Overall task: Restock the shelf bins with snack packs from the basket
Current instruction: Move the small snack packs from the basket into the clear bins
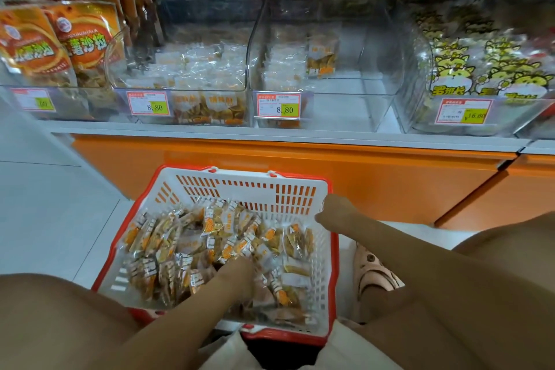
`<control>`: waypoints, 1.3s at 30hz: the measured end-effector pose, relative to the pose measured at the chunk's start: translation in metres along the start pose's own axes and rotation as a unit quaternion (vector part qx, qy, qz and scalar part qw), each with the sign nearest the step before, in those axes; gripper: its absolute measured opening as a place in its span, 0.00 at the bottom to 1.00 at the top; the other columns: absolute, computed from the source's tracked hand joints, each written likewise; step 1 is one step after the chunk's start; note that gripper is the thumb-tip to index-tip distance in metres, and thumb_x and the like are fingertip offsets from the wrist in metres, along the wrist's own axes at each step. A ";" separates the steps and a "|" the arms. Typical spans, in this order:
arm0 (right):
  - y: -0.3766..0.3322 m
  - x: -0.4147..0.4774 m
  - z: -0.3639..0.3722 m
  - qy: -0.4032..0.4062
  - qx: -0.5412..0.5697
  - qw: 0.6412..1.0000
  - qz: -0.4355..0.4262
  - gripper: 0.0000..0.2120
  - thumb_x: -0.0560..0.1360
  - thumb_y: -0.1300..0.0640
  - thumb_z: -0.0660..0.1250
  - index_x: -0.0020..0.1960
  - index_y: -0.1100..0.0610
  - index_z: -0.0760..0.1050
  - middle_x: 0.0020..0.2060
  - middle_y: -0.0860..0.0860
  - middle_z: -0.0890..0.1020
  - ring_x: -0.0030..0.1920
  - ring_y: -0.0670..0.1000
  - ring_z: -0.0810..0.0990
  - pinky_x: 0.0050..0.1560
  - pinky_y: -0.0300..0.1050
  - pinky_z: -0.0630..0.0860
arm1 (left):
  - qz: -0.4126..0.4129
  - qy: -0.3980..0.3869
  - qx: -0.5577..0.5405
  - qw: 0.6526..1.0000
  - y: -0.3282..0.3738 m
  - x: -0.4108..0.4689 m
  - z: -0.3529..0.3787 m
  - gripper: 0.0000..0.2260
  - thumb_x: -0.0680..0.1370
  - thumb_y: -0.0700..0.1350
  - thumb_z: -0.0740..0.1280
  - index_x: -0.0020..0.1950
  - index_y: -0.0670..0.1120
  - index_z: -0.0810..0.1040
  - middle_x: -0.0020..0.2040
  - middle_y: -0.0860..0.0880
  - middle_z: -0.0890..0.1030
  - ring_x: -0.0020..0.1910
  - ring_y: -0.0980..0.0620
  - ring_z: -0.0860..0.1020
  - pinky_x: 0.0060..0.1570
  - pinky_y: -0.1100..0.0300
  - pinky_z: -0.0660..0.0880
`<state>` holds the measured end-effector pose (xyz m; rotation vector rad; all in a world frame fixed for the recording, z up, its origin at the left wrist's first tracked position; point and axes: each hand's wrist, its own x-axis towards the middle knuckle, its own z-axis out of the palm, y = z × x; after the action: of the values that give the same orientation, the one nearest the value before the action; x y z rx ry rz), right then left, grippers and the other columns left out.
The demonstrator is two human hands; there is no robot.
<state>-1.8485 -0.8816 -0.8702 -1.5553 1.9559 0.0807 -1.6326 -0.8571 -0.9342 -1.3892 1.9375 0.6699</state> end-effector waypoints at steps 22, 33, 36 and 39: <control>-0.041 -0.018 -0.064 -0.138 0.307 0.938 -0.088 0.25 0.71 0.43 0.70 0.59 0.61 0.77 0.54 0.55 0.82 0.53 0.51 0.81 0.56 0.45 0.78 | 0.171 0.097 -0.804 0.562 -0.027 -0.046 -0.130 0.05 0.79 0.36 0.62 0.48 0.38 0.77 0.40 0.43 0.79 0.33 0.52 0.76 0.31 0.63 0.77; -0.082 -0.038 -0.149 0.063 0.583 0.782 -0.213 0.06 0.73 0.58 0.71 0.45 0.61 0.79 0.35 0.54 0.81 0.32 0.45 0.78 0.33 0.34 0.75 | 0.310 0.279 -0.736 0.534 0.009 -0.103 -0.224 0.07 0.78 0.35 0.63 0.50 0.41 0.80 0.43 0.48 0.85 0.43 0.54 0.82 0.44 0.64 0.79; -0.079 -0.030 -0.191 0.149 0.595 0.761 -0.210 0.04 0.74 0.61 0.69 0.46 0.62 0.78 0.32 0.53 0.81 0.28 0.45 0.76 0.29 0.32 0.74 | 0.244 0.400 -0.619 0.630 0.002 -0.099 -0.255 0.09 0.77 0.41 0.68 0.56 0.49 0.81 0.52 0.52 0.84 0.51 0.58 0.81 0.53 0.62 0.77; -0.068 -0.019 -0.228 0.245 0.521 0.796 -0.185 0.04 0.74 0.64 0.70 0.40 0.60 0.76 0.25 0.50 0.79 0.22 0.43 0.75 0.24 0.32 0.72 | 0.191 0.513 -0.517 0.658 -0.001 -0.083 -0.280 0.15 0.77 0.42 0.68 0.63 0.48 0.77 0.57 0.53 0.81 0.50 0.65 0.78 0.50 0.71 0.74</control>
<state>-1.8839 -0.9807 -0.6564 -1.1497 1.4662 -1.4424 -1.6723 -1.0092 -0.6879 -2.4158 2.9703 1.6242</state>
